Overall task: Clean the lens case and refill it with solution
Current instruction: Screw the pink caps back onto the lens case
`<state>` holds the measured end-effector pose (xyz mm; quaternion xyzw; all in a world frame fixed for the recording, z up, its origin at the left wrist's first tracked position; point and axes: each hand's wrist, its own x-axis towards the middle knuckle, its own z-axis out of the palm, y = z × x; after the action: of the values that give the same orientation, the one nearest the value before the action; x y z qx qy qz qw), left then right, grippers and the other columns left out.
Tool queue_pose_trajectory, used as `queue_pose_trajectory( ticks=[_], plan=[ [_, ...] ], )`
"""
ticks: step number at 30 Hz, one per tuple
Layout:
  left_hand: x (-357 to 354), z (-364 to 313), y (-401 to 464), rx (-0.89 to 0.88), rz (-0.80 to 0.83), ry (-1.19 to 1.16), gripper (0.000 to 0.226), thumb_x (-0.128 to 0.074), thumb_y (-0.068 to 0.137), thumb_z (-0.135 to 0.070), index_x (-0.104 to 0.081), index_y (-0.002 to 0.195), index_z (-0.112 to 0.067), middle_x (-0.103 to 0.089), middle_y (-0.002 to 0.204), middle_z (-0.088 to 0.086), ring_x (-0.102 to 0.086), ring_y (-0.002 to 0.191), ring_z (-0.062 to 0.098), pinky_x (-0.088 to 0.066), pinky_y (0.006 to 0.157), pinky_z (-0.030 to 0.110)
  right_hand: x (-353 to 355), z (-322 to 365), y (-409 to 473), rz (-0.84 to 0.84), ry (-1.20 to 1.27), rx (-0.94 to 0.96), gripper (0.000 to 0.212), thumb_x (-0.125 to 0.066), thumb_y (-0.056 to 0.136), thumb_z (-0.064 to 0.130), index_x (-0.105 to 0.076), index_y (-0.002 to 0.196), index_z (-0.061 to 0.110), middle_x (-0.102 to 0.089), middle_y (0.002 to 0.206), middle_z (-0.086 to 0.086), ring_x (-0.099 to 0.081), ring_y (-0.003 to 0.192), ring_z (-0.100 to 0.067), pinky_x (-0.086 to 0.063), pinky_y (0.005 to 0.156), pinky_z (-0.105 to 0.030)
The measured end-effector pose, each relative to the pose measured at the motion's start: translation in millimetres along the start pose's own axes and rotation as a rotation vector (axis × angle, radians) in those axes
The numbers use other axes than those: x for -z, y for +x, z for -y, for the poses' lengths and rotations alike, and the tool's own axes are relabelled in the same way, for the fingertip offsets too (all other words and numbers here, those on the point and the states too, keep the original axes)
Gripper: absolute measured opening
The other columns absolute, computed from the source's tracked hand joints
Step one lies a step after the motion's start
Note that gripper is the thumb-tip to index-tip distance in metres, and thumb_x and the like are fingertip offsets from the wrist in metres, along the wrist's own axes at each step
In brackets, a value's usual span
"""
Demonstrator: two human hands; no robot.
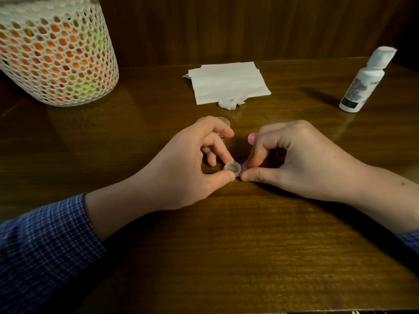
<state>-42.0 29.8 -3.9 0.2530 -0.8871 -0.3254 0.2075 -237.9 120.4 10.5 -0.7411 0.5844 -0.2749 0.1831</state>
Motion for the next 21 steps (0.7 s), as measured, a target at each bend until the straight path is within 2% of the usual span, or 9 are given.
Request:
queue_pose_trajectory(
  ticks=[2, 4, 6, 11, 15, 18, 21],
  plan=[
    [0.6, -0.3, -0.1, -0.001, 0.001, 0.006, 0.061, -0.085, 0.08, -0.017, -0.053, 0.133, -0.017, -0.073, 0.092, -0.011, -0.065, 0.083, 0.011, -0.047, 0.069, 0.013, 3.8, -1.6, -0.5, 0.037, 0.009, 0.018, 0.016, -0.077, 0.075, 0.042, -0.077, 0.078, 0.026, -0.072, 0.099, 0.013, -0.069, 0.095, -0.003, -0.059, 0.088, -0.034],
    [0.7, 0.1, -0.2, 0.0, 0.004, 0.006, 0.061, -0.085, 0.08, -0.017, -0.053, 0.133, -0.018, -0.073, 0.092, -0.011, -0.065, 0.083, 0.011, -0.047, 0.068, 0.013, 7.9, -5.0, -0.4, 0.079, 0.011, 0.029, 0.007, -0.079, 0.079, 0.034, -0.078, 0.081, 0.027, -0.072, 0.107, 0.015, -0.069, 0.102, -0.002, -0.058, 0.09, -0.032],
    [0.8, 0.5, -0.7, 0.002, 0.007, -0.007, 0.06, -0.085, 0.08, -0.016, -0.054, 0.132, -0.018, -0.073, 0.092, -0.01, -0.065, 0.083, 0.013, -0.047, 0.068, 0.014, 8.3, -7.3, 0.0, 0.087, 0.015, 0.026, 0.003, -0.08, 0.081, 0.027, -0.079, 0.084, 0.027, -0.075, 0.101, 0.014, -0.071, 0.1, -0.004, -0.057, 0.097, -0.037],
    [1.2, -0.9, -0.5, 0.008, 0.014, -0.004, 0.054, -0.085, 0.081, -0.018, -0.056, 0.127, -0.02, -0.073, 0.091, -0.011, -0.066, 0.082, 0.013, -0.047, 0.067, 0.012, 0.2, -4.2, -1.1, 0.018, 0.029, 0.002, 0.012, -0.076, 0.074, 0.04, -0.077, 0.077, 0.029, -0.073, 0.087, 0.012, -0.071, 0.089, -0.005, -0.057, 0.095, -0.04],
    [2.0, -0.9, -0.1, 0.007, 0.021, 0.002, 0.057, -0.084, 0.081, -0.018, -0.055, 0.13, -0.018, -0.073, 0.092, -0.01, -0.065, 0.082, 0.013, -0.048, 0.068, 0.014, 3.2, -3.8, -0.8, 0.041, 0.038, 0.002, 0.013, -0.077, 0.073, 0.041, -0.077, 0.078, 0.028, -0.073, 0.09, 0.011, -0.071, 0.091, -0.006, -0.057, 0.095, -0.04],
    [2.0, 0.0, 0.0, 0.001, 0.022, -0.008, 0.058, -0.085, 0.081, -0.016, -0.054, 0.131, -0.019, -0.073, 0.092, -0.01, -0.065, 0.082, 0.014, -0.048, 0.068, 0.015, 6.3, -5.5, -1.1, 0.082, 0.04, 0.015, 0.007, -0.079, 0.077, 0.033, -0.078, 0.082, 0.027, -0.074, 0.097, 0.012, -0.07, 0.098, -0.007, -0.057, 0.095, -0.039],
    [1.9, 1.1, 0.0, 0.005, 0.025, -0.01, 0.056, -0.084, 0.081, -0.016, -0.055, 0.128, -0.02, -0.073, 0.093, -0.009, -0.066, 0.082, 0.013, -0.048, 0.068, 0.014, 5.2, -7.3, -1.8, 0.074, 0.033, 0.005, 0.004, -0.081, 0.079, 0.028, -0.077, 0.081, 0.028, -0.075, 0.095, 0.013, -0.071, 0.097, -0.005, -0.056, 0.097, -0.038]
  ],
)
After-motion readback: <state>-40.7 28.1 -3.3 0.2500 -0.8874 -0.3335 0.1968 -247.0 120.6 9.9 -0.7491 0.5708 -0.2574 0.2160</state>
